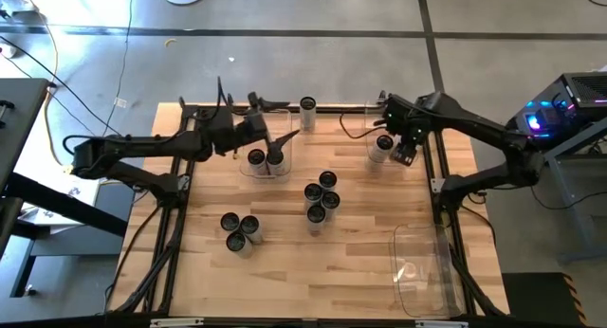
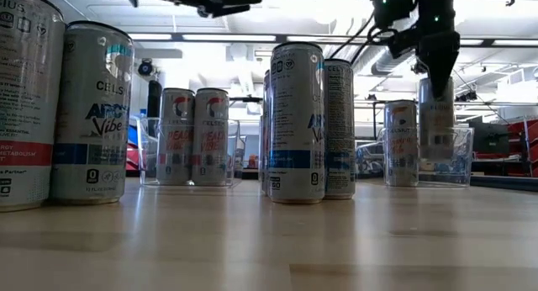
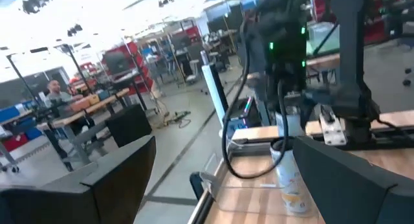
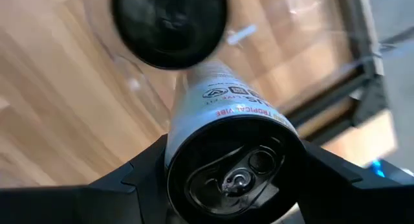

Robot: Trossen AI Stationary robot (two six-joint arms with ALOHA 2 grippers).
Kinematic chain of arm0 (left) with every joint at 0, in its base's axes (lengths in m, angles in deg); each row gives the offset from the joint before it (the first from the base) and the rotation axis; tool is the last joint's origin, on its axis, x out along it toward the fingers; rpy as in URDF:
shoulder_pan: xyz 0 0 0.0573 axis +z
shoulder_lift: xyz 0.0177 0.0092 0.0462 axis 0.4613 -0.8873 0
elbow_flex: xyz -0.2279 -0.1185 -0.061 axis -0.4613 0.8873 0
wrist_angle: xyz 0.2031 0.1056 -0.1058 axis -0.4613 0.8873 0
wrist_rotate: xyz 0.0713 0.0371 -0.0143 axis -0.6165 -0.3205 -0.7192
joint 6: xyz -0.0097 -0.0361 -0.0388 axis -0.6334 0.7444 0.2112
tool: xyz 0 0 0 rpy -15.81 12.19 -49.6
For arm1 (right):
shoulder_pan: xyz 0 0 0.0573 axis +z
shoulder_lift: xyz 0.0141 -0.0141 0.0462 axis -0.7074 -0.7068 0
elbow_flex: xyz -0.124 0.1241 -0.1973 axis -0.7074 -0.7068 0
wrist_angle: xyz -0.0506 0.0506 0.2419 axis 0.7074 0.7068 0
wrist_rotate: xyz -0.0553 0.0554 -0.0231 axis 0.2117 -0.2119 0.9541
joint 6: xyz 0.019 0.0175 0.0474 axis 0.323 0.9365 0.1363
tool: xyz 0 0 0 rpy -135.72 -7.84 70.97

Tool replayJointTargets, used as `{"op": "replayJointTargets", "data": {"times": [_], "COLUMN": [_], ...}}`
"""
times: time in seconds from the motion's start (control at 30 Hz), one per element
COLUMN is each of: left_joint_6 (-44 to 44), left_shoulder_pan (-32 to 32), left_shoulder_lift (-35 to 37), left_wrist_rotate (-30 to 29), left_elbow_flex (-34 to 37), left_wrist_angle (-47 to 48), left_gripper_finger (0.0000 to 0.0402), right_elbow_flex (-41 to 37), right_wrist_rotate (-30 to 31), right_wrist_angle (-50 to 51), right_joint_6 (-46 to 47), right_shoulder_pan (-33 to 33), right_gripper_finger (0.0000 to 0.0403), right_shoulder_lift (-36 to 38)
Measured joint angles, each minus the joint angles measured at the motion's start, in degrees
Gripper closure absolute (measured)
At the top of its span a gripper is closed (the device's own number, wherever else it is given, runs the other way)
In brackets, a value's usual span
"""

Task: Sort soda cans
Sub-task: Place the white-yellow soda can into the top right transparent bin

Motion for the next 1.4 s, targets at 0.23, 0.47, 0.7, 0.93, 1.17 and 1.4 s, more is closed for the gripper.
{"op": "replayJointTargets", "data": {"times": [0.23, 0.47, 0.7, 0.93, 1.17, 1.4], "left_joint_6": [0.51, 1.41, 2.06, 2.04, 3.02, 3.06], "left_shoulder_pan": [0.0, -0.02, -0.02, -0.02, -0.02, -0.02], "left_shoulder_lift": [0.78, 0.34, 0.3, 0.3, 0.3, 0.3], "left_wrist_rotate": [0.04, 0.15, 0.13, 0.13, 0.13, 0.13], "left_elbow_flex": [0.85, 0.85, 0.85, 0.85, 0.85, 0.85], "left_wrist_angle": [-0.14, -0.17, -0.03, -0.03, -0.05, -0.16], "left_gripper_finger": [0.0041, 0.0041, 0.0041, 0.0041, 0.0041, 0.0041], "right_elbow_flex": [-1.92, -1.92, -1.92, -2.29, -6.81, -7.14], "right_wrist_rotate": [-2.34, -5.51, -5.66, -5.77, -4.35, -4.42], "right_wrist_angle": [-2.35, -2.68, -3.33, -4.04, -5.71, -7.1], "right_joint_6": [-1.38, -2.58, -2.58, -2.43, -2.05, -2.14], "right_shoulder_pan": [-2.23, -3.49, -3.5, -3.48, -2.95, -2.98], "right_gripper_finger": [0.0162, 0.0162, 0.0162, 0.0162, 0.0162, 0.0132], "right_shoulder_lift": [-0.02, -0.56, -2.6, -3.85, -3.58, -3.58]}}
